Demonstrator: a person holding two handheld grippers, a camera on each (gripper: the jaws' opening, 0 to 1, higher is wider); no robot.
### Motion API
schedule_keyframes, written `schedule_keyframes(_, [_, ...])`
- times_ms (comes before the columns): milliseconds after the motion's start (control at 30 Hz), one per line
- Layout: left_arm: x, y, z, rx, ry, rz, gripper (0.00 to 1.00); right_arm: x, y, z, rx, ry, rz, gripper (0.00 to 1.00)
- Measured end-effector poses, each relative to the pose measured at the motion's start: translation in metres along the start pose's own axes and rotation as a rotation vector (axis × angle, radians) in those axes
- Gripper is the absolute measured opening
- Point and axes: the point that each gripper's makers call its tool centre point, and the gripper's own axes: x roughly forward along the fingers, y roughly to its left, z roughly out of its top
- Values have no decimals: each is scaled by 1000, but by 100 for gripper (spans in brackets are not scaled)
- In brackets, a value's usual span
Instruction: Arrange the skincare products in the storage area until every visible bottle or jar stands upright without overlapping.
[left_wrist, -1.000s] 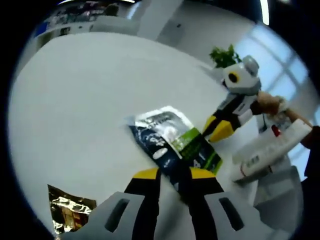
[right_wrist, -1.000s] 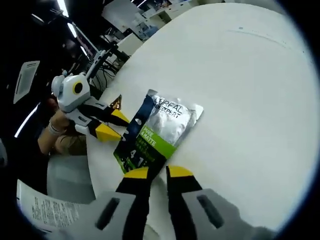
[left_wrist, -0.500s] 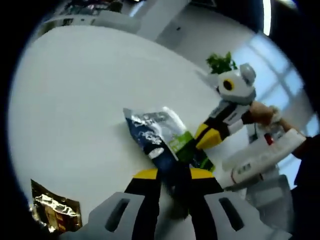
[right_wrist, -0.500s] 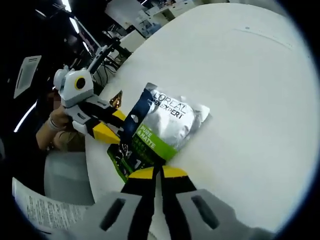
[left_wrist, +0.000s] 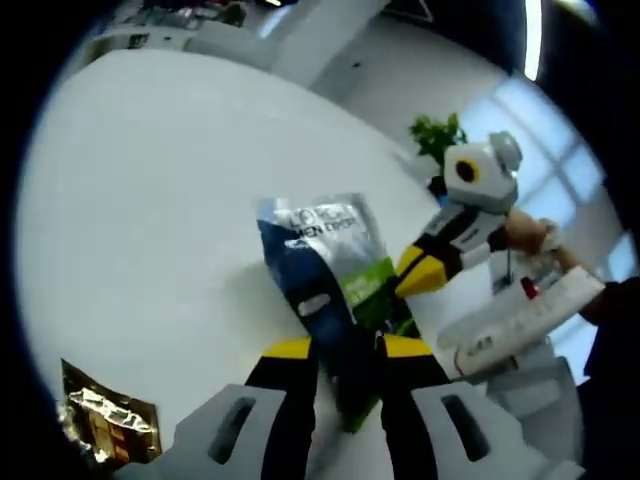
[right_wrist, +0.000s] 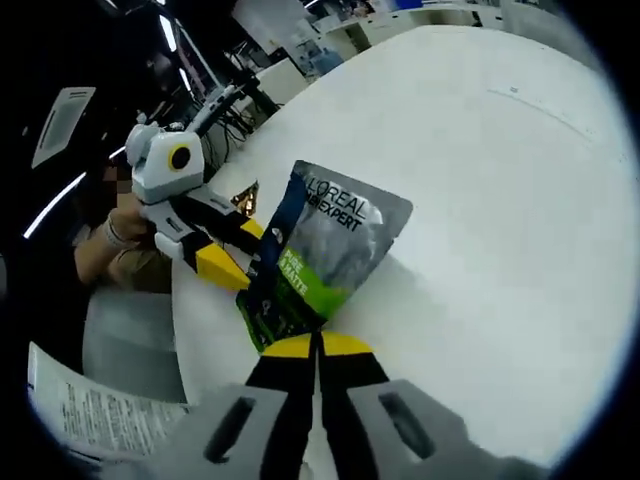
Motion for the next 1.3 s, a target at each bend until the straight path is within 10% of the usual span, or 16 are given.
schedule_keyframes(600, [-11,-40,37,59,-106,-124,3,-12,21,22,-48,-82,30,1])
schedule_keyframes(1300, [-43,-72,64,118,-188,-121,0,-55,64,50,-120,-238,-36,1])
